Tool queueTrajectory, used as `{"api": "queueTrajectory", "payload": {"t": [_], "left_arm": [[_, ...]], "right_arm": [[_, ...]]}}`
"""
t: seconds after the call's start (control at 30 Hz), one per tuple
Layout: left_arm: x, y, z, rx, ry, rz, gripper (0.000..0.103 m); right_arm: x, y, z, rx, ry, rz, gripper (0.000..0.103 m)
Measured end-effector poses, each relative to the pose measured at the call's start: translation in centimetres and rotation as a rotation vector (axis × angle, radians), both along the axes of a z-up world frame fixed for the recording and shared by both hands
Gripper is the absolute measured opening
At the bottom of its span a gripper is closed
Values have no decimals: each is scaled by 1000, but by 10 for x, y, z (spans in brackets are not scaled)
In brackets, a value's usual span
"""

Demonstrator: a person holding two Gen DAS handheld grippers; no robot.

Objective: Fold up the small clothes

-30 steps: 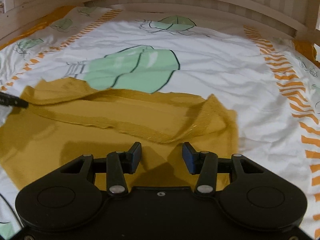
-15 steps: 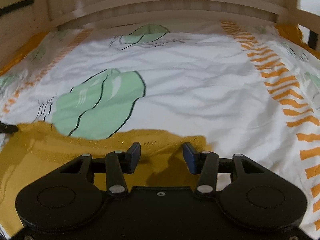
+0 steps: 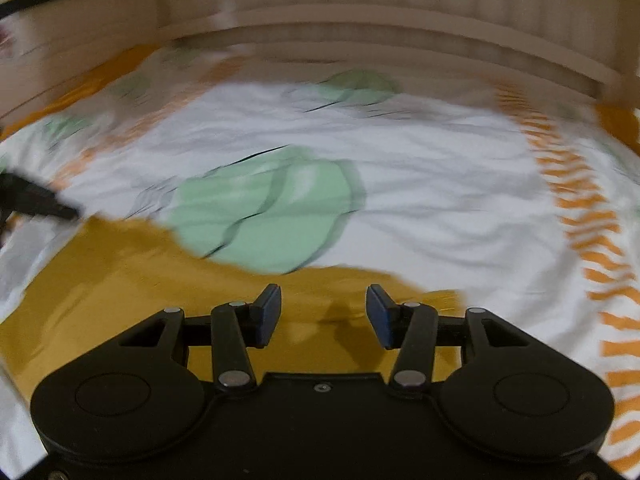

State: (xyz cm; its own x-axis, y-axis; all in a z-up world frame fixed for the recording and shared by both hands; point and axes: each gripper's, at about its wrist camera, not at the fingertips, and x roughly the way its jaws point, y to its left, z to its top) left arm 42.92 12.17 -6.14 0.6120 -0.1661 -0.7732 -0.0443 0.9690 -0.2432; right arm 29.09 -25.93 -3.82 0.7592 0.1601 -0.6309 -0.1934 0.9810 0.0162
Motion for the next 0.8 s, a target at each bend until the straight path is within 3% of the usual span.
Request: {"api": "queueTrajectory", "payload": {"t": [0.13, 0.27, 0.37, 0.53, 0.67, 0.8], "left_arm": [[-37, -11, 15, -9, -39, -38, 30], [-72, -23, 24, -37, -58, -87, 30], [-88, -29, 24, -35, -49, -92, 30], [-101, -34, 19, -35, -40, -114, 30], [-105, -33, 7, -26, -18, -139, 30], [-105, -29, -4, -4, 4, -141, 30]], "right_arm": [[6, 32, -15, -10, 64, 98, 56], [25, 54, -32, -33, 113, 116, 56], [55, 61, -39, -23, 150, 78, 56], [91, 51, -31, 61, 138, -69, 56], [80, 36, -14, 113, 106, -100, 56], [45, 25, -12, 58, 99, -85, 64]]}}
